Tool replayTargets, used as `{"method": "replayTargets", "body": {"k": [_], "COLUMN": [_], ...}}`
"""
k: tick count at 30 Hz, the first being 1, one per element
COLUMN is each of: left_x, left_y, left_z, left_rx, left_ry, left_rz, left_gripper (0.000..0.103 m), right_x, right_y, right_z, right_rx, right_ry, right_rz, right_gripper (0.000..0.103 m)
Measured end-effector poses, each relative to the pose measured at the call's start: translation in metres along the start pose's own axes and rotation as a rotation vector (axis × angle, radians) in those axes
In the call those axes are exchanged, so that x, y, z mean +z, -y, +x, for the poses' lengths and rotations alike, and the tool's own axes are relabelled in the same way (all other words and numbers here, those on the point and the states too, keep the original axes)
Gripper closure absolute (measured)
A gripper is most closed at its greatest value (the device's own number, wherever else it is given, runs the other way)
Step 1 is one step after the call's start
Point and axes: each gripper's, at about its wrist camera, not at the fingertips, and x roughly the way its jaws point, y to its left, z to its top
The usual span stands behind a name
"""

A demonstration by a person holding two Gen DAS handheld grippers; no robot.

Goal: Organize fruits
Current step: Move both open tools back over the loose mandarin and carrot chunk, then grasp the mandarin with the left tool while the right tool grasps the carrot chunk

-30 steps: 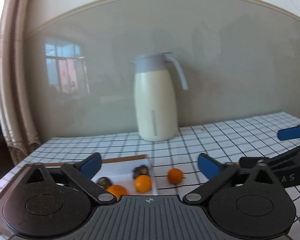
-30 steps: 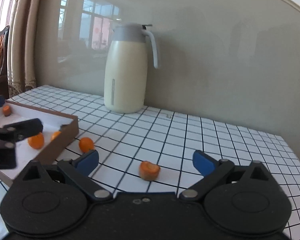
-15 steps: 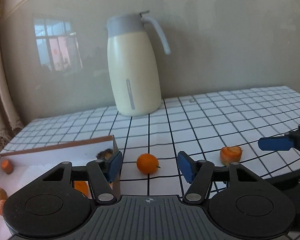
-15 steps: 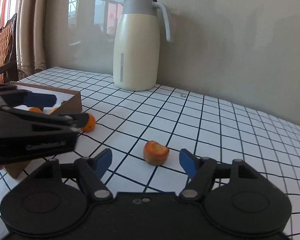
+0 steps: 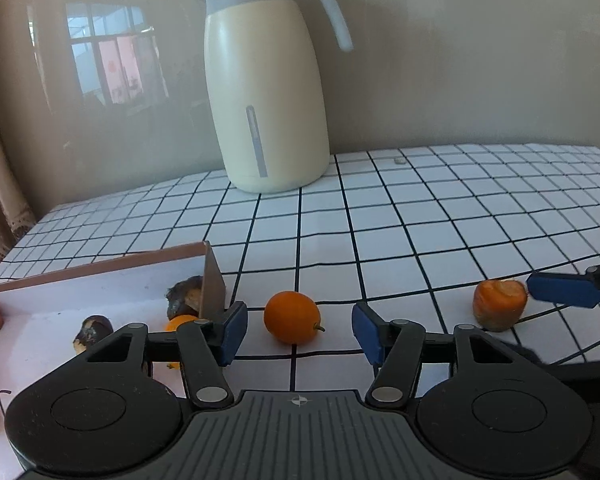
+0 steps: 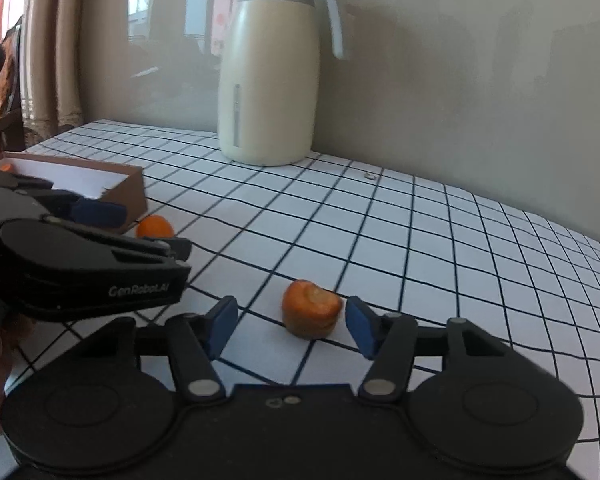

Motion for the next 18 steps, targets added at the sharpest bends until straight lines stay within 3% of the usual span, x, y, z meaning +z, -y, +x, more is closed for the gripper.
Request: {"method": "replayTargets", "body": {"k": [5, 9, 10, 11, 12, 18], "left_x": [0.002, 0.002, 0.002, 0.001, 0.0, -0.007], "left_y": [0.004, 0.006, 0.007, 0.007, 0.009, 0.007], "left_z": [0.007, 0.01, 0.01, 0.01, 0.01, -0.002], "left_rx": [0.005, 0.027, 0.029, 0.03, 0.045, 0.021], "left_ry": [-0.022, -0.021, -0.017, -0.017, -0.018, 0.03], "left_rz": [0.004, -0.008, -0.016, -0.021, -0.024, -0.019], "left_gripper": [0.045, 0.045, 0.047, 0.061, 0.068, 0.072], "right_x": [0.0, 0.001, 0.0, 0.0, 0.001, -0.003], "right_y": [0.007, 0.007, 0.007, 0.007, 0.008, 0.018], "right_z": [0.009, 0.011, 0.011, 0.01, 0.01, 0.001], "right_rx": [0.012, 0.032, 0.034, 0.037, 0.037, 0.002], "right_ry": [-0.026, -0.031, -0.03, -0.028, -0.029, -0.034], "right_rz": [0.037, 0.042, 0.041, 0.039, 0.038, 0.034], "right_gripper": [0.055, 0.063, 0.067, 0.074, 0.078, 0.078]}}
